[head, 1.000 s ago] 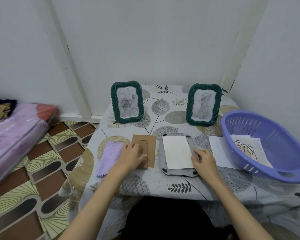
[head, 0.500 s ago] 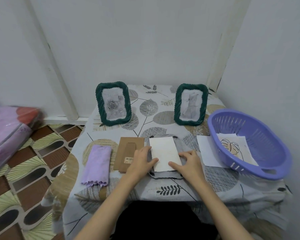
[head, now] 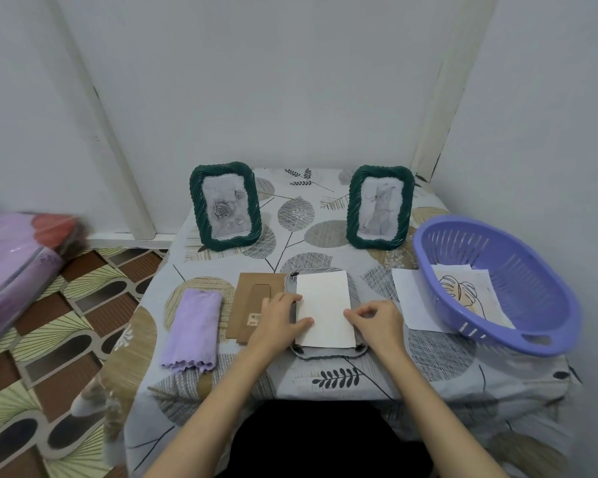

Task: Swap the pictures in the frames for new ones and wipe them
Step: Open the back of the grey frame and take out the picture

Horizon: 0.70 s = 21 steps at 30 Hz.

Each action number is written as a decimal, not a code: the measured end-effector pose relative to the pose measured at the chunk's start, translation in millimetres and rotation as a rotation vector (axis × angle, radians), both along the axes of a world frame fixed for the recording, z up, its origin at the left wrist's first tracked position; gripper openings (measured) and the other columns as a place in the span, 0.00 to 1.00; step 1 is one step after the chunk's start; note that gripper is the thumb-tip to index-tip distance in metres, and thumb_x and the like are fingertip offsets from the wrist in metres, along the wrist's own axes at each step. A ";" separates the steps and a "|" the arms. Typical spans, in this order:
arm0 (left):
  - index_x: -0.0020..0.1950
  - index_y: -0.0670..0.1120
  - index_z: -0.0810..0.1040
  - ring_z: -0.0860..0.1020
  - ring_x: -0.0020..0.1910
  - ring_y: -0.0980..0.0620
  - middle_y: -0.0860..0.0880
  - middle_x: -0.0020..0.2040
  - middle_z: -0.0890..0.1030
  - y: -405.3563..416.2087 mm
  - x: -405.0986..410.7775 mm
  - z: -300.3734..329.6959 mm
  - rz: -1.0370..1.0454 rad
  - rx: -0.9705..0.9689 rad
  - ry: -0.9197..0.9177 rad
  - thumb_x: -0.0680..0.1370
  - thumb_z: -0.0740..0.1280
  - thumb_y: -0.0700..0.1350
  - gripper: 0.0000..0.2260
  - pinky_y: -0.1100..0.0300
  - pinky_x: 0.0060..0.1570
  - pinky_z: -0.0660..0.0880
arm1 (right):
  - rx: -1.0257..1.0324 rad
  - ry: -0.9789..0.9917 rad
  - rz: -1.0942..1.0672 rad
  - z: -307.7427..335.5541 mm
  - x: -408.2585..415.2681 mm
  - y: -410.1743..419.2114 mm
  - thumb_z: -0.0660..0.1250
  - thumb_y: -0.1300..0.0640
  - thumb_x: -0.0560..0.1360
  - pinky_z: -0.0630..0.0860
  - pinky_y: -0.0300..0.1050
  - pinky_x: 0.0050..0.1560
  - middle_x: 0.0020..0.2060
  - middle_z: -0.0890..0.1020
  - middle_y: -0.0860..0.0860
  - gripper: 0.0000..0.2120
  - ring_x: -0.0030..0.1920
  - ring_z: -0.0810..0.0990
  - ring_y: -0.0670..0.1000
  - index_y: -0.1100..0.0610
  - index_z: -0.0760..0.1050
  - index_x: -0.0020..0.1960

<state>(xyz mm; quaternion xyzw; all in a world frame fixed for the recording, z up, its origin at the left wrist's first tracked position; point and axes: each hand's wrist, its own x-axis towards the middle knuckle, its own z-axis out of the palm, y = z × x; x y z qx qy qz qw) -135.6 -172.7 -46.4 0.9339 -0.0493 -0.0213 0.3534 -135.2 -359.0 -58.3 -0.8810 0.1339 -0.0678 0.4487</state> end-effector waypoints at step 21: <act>0.75 0.59 0.51 0.40 0.75 0.51 0.59 0.76 0.45 19.3 18.0 1.3 -0.335 0.356 0.109 0.49 0.49 0.83 0.57 0.44 0.73 0.39 | 0.320 -0.051 0.087 11.2 7.4 -39.9 0.67 0.68 0.73 0.74 0.32 0.43 0.50 0.80 0.57 0.12 0.43 0.76 0.49 0.63 0.78 0.56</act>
